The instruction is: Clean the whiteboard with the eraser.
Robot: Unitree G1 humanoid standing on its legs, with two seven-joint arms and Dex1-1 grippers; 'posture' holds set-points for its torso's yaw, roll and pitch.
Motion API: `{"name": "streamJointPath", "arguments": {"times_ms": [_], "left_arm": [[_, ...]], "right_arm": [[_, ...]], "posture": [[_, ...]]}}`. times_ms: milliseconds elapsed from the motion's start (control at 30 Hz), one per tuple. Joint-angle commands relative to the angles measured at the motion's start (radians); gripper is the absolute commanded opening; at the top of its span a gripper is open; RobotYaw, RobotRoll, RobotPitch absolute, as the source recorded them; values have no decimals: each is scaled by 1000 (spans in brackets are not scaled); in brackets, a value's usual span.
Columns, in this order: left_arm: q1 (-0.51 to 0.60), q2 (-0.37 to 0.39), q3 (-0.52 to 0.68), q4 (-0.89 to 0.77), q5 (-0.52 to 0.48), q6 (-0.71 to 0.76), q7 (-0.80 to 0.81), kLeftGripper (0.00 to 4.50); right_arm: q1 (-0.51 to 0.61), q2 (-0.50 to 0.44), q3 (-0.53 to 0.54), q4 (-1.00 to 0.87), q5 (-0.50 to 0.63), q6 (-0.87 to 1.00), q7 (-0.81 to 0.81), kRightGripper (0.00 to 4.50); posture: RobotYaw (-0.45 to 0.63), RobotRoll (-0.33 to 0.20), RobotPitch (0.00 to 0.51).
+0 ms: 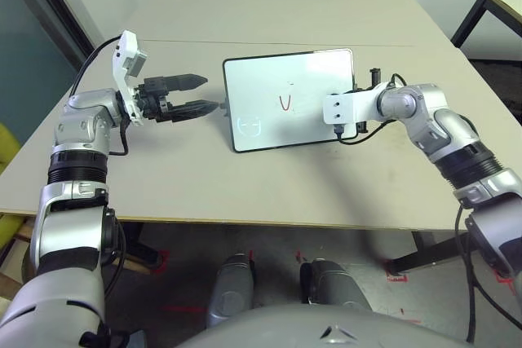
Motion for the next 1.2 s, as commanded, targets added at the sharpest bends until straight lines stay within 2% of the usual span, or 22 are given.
{"name": "streamJointPath", "arguments": {"times_ms": [33,300,667,1200], "left_arm": [[-12,-2,-15,2,10,-7,-8,4500],[-8,2,-11,-2,8,-4,-7,4500],[-2,-1,-10,-3,7,-6,-4,4500],[1,-6,-4,-6,4,-16,2,4500]], "right_arm": [[-18,41,20,-7,-5,4,1,348],[-56,125,29,-31,-8,17,19,348],[-66,114,8,-136,11,62,81,348],[-111,179,86,39,-57,-17,-23,348]], "posture": [[161,0,40],[171,0,40],[165,0,39],[176,0,33]]}}
